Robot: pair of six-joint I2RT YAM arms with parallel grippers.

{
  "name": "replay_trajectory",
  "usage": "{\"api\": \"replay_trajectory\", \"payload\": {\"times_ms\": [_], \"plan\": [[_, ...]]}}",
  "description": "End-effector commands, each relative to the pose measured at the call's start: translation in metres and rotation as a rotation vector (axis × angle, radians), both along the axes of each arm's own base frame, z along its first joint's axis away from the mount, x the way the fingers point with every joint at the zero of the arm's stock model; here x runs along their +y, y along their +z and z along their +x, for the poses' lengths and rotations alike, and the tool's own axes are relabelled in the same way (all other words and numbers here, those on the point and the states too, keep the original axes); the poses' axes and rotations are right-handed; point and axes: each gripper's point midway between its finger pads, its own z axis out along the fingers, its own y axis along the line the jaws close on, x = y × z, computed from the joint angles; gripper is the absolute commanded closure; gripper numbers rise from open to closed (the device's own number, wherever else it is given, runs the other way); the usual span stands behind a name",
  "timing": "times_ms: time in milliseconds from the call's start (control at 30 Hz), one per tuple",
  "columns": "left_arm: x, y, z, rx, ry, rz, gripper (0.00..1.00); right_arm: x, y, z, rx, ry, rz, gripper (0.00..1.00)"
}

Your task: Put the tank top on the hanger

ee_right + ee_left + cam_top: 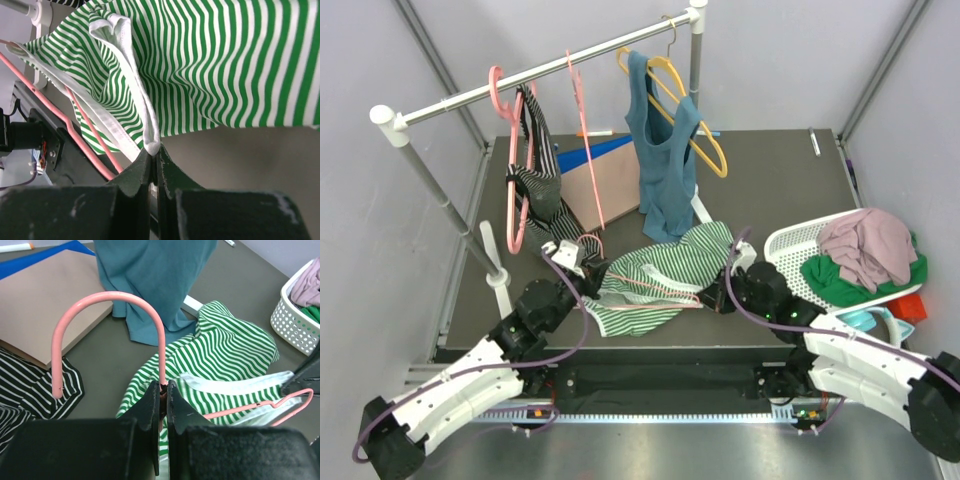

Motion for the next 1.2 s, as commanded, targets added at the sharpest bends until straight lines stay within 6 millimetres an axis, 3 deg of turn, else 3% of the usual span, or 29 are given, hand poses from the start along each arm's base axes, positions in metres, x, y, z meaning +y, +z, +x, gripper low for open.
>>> {"api": "replay_trajectory", "payload": {"times_ms": [0, 333, 600, 967, 1167], "plan": [[0.014, 0.009, 0.006, -0.046, 0.074, -0.013, 1.0, -0.02, -0.002, -0.004, 0.01, -0.048, -0.061, 1.0], [0.018, 0.011, 0.004, -0.061, 0.084, -0.031, 1.0, -0.036, 0.023, -0.005, -0.014, -0.098, -0.086, 1.0], [0.015, 0.01, 0.001, -0.065, 0.06, -0.036, 1.0, -0.035, 0.047, 0.004, -0.031, -0.114, -0.087, 1.0], [0.014, 0.011, -0.001, -0.071, 0.046, -0.046, 1.0, -0.037, 0.055, 0.02, -0.049, -0.129, -0.146, 1.0], [0.014, 0.009, 0.0, -0.068, 0.05, -0.046, 1.0, -0.026, 0.066, 0.02, -0.052, -0.098, -0.091, 1.0]]}}
